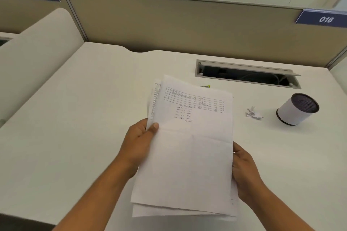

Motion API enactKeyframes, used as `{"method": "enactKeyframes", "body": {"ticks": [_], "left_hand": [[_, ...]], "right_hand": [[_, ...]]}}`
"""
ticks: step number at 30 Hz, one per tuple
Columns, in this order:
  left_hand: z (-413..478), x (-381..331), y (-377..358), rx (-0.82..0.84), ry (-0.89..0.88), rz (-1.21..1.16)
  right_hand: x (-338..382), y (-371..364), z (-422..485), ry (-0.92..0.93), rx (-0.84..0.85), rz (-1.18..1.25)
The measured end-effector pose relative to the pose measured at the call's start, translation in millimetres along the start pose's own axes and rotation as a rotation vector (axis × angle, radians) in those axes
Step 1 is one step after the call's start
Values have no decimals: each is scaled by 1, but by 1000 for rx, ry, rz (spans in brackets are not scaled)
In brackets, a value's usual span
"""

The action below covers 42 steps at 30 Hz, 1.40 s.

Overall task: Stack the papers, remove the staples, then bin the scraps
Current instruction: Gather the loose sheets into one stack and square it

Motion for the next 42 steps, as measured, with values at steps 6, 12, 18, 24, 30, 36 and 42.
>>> {"method": "enactKeyframes", "body": {"ticks": [6,12,18,24,30,36,42], "left_hand": [[-3,12,0,-208,14,134],[-3,34,-23,135,269,-190],[4,18,-30,181,181,-167],[11,-2,-46,298,202,-290],[24,-24,-51,263,70,-139],[21,-53,-63,231,-149,-199],[12,-74,-71,117,-403,-164]], "right_hand": [[-1,5,-9,-42,3,59],[-11,16,-9,-112,-54,141],[11,14,-9,31,79,36],[43,17,-2,25,141,46],[71,22,5,93,148,9],[89,24,6,187,70,-65],[107,18,-2,487,-106,-133]]}}
Point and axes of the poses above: each hand's wrist, its own z-axis towards the middle knuckle, its own y-axis out of the back of the hand, x = y × z, the point moved 5 cm from there along z, towards the middle knuckle, and after that the axes turned 5 degrees about x, right-handed, at the moved point
